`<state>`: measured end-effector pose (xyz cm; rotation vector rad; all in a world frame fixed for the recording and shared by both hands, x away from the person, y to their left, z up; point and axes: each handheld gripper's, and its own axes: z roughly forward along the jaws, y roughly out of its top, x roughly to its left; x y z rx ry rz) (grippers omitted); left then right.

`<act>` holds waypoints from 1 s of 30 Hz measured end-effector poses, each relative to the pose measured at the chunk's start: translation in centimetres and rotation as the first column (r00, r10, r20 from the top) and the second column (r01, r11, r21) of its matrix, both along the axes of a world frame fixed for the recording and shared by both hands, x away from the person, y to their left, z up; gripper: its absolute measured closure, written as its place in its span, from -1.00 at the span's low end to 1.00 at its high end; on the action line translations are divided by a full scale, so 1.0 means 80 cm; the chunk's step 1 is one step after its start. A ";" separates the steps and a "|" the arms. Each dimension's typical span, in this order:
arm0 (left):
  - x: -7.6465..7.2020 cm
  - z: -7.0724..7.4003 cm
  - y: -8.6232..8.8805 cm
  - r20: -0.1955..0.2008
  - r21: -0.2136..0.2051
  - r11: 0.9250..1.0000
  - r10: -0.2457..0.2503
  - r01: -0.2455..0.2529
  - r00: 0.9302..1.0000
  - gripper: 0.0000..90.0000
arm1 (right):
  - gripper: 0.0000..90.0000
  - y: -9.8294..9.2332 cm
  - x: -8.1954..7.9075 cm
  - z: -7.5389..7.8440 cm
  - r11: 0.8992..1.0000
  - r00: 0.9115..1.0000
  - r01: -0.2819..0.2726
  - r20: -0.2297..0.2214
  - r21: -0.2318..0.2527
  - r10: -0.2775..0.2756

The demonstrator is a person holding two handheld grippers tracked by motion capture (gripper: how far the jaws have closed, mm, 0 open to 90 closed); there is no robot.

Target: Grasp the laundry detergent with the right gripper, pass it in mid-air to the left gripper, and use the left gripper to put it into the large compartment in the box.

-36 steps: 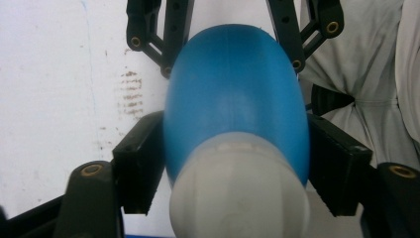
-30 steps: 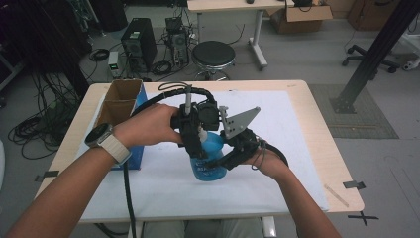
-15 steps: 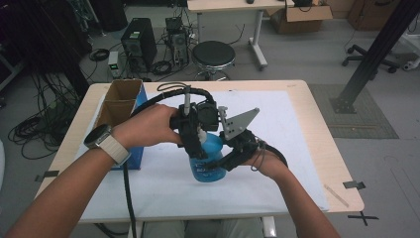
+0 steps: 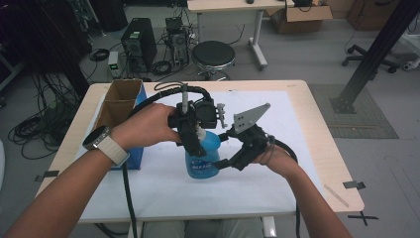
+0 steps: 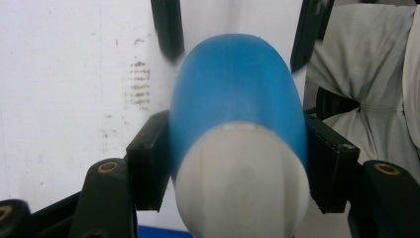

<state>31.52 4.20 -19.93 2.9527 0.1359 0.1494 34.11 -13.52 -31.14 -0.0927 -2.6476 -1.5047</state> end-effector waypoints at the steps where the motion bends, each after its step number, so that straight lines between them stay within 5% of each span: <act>1: 0.001 0.000 0.002 0.000 0.002 1.000 0.011 -0.011 1.000 -0.16 | -0.62 -0.007 0.000 0.001 1.000 1.000 0.016 0.001 -0.006 -0.016; 7: 0.006 0.004 0.013 0.009 0.002 0.997 0.073 -0.073 0.997 -0.16 | -0.81 -0.042 -0.001 0.005 0.989 0.994 0.111 -0.009 -0.097 -0.112; 10: 0.010 0.010 0.019 0.018 -0.011 0.993 0.117 -0.116 0.993 -0.16 | -0.84 -0.056 -0.004 0.008 0.973 0.987 0.161 0.011 -0.164 -0.162; 15: 0.014 0.022 0.024 0.038 -0.011 0.982 0.188 -0.188 0.981 -0.16 | -0.85 -0.074 -0.007 0.014 0.921 0.972 0.234 0.059 -0.311 -0.227; 18: 0.018 0.029 0.027 0.043 -0.020 0.973 0.231 -0.230 0.972 -0.16 | -0.85 -0.083 -0.011 0.018 0.875 0.966 0.259 0.087 -0.409 -0.245; 21: 0.023 0.038 0.031 0.047 -0.014 0.957 0.289 -0.289 0.956 -0.16 | -0.85 -0.091 -0.014 0.023 0.838 0.963 0.270 0.112 -0.474 -0.247; 24: 0.027 0.046 0.037 0.055 -0.018 0.937 0.349 -0.349 0.935 -0.16 | -0.85 -0.101 -0.018 0.029 0.818 0.962 0.270 0.102 -0.507 -0.254; 30: 0.035 0.069 0.048 0.081 -0.048 0.882 0.470 -0.468 0.879 -0.15 | -0.84 -0.121 -0.021 0.039 0.780 0.957 0.282 0.101 -0.558 -0.274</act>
